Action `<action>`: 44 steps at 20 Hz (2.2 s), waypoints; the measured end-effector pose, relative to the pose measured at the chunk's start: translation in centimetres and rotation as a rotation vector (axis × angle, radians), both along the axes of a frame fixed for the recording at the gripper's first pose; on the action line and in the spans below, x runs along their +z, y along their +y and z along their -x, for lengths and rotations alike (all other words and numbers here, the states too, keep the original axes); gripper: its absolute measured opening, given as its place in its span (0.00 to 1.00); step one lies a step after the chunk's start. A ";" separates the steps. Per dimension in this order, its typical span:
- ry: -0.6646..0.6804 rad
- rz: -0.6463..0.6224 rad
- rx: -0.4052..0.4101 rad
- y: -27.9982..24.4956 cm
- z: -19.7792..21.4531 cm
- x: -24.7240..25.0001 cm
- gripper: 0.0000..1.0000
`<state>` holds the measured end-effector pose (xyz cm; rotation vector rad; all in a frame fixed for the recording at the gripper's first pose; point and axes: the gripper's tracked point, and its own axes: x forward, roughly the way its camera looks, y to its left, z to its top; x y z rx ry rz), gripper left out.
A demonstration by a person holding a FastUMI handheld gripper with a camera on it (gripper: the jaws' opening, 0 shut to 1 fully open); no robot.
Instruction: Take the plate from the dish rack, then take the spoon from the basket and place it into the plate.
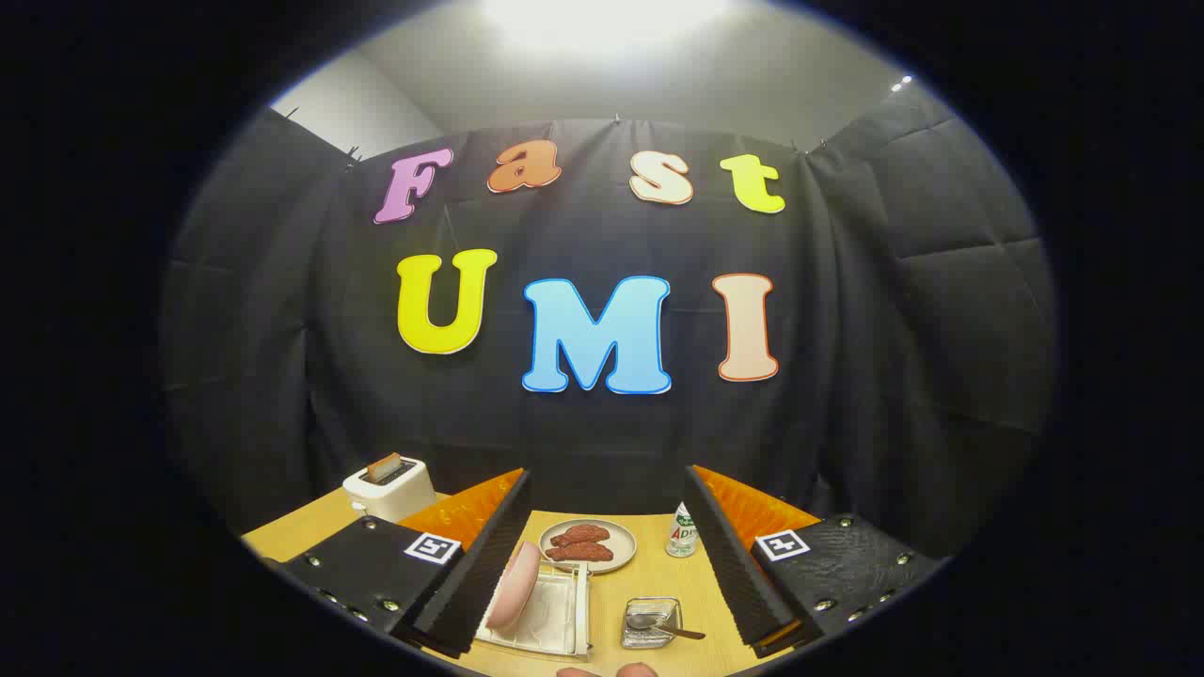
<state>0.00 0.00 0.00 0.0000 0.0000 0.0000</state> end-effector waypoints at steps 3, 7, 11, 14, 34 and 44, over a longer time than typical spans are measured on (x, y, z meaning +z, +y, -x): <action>0.006 0.009 0.001 0.3 -0.4 0.0 0.98; 0.025 0.024 0.003 1.1 -0.9 -0.3 0.98; 0.023 0.018 0.005 1.8 -1.5 -0.2 0.98; 0.033 0.016 0.008 2.3 -2.0 -0.4 0.98; 0.791 -0.029 -0.007 9.8 -9.4 -16.7 0.97; 0.993 0.031 -0.174 8.8 -10.8 -22.9 0.82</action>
